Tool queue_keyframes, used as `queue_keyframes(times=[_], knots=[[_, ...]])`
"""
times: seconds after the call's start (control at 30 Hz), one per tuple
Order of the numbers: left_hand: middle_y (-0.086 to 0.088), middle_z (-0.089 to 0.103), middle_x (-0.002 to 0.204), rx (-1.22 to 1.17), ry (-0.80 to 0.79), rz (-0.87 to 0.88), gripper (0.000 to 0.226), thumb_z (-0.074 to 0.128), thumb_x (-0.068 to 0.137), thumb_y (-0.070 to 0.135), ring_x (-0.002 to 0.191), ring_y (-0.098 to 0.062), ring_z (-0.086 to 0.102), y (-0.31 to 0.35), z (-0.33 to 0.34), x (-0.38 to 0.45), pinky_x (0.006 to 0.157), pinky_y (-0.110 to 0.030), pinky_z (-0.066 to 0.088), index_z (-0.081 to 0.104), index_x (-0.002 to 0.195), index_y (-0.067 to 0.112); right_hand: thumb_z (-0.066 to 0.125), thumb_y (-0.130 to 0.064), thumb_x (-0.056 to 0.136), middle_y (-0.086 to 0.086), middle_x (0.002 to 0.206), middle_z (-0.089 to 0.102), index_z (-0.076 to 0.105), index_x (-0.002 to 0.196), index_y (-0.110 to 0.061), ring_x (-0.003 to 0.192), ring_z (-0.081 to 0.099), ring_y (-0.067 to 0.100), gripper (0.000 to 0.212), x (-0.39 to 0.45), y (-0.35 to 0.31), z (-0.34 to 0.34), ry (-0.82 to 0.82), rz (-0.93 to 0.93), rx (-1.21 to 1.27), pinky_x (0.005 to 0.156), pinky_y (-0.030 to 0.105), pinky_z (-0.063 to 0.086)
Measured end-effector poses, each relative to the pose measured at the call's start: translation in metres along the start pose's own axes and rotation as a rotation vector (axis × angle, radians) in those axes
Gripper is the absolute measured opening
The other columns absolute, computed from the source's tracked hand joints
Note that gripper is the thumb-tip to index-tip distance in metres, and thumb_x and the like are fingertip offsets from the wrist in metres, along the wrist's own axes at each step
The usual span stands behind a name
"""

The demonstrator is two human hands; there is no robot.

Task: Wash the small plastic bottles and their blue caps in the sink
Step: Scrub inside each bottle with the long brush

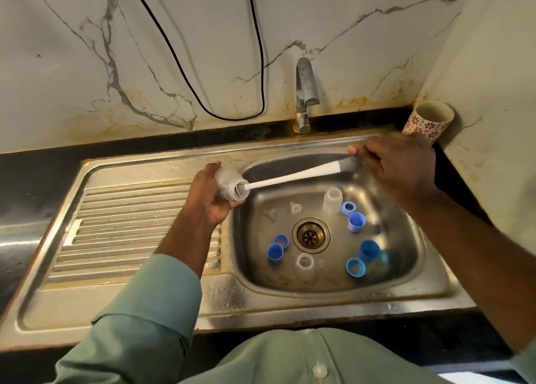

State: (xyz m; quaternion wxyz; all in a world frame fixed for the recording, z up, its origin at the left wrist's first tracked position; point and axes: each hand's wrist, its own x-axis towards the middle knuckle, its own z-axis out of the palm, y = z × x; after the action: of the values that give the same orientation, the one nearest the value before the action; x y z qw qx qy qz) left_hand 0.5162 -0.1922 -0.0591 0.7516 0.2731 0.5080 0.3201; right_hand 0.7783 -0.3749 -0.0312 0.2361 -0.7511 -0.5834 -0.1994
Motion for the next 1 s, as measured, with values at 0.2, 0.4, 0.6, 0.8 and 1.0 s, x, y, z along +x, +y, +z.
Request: queue_keyframes(times=[0.2, 0.4, 0.6, 0.8, 1.0], knots=[[-0.012, 0.057, 0.100, -0.127, -0.002, 0.046, 0.036, 0.058, 0.096, 0.041, 0.083, -0.026, 0.063, 0.022, 0.011, 0.005, 0.054, -0.036, 0.056, 0.048, 0.123, 0.019, 0.038, -0.052, 0.100, 0.004, 0.059, 0.055, 0.063, 0.085, -0.007, 0.036, 0.047, 0.005, 0.054, -0.042, -0.039, 0.028, -0.799, 0.840, 0.723, 0.040, 0.021, 0.032], [-0.013, 0.055, 0.114, -0.259, 0.245, 0.104, 0.038, 0.057, 0.098, 0.038, 0.097, -0.032, 0.061, 0.049, 0.018, 0.015, 0.063, -0.046, 0.059, 0.046, 0.130, 0.020, 0.064, -0.043, 0.089, -0.013, 0.092, 0.059, 0.050, 0.113, -0.033, 0.069, 0.056, 0.001, 0.030, -0.083, -0.102, 0.013, -0.813, 0.564, 0.873, 0.066, 0.021, 0.049], [0.001, 0.053, 0.099, 0.004, 0.534, 0.660, 0.025, 0.056, 0.099, 0.030, 0.086, -0.009, 0.052, 0.034, 0.022, 0.024, 0.072, -0.019, 0.047, 0.053, 0.112, 0.009, 0.051, -0.039, 0.097, -0.010, 0.098, 0.063, 0.053, 0.120, -0.029, 0.084, 0.061, 0.013, 0.025, -0.035, -0.117, -0.030, -0.665, 0.204, 0.378, 0.078, 0.040, 0.054], [0.005, 0.050, 0.097, 0.114, 0.254, 0.524, 0.014, 0.055, 0.100, 0.033, 0.092, -0.015, 0.053, 0.028, 0.017, 0.022, 0.078, -0.037, 0.055, 0.047, 0.088, 0.035, 0.055, -0.042, 0.095, -0.006, 0.095, 0.069, 0.059, 0.129, -0.031, 0.075, 0.060, 0.008, 0.036, 0.009, -0.081, -0.029, -0.662, 0.148, 0.351, 0.068, 0.029, 0.050], [-0.012, 0.051, 0.126, -0.377, 0.190, 0.400, 0.043, 0.058, 0.097, 0.041, 0.107, -0.031, 0.060, 0.039, 0.003, 0.020, 0.074, -0.046, 0.060, 0.044, 0.131, 0.021, 0.053, -0.027, 0.099, 0.003, 0.067, 0.052, 0.066, 0.103, -0.003, 0.046, 0.040, 0.002, 0.027, -0.044, -0.103, 0.004, -0.703, 0.597, 0.983, 0.045, 0.019, 0.035]])
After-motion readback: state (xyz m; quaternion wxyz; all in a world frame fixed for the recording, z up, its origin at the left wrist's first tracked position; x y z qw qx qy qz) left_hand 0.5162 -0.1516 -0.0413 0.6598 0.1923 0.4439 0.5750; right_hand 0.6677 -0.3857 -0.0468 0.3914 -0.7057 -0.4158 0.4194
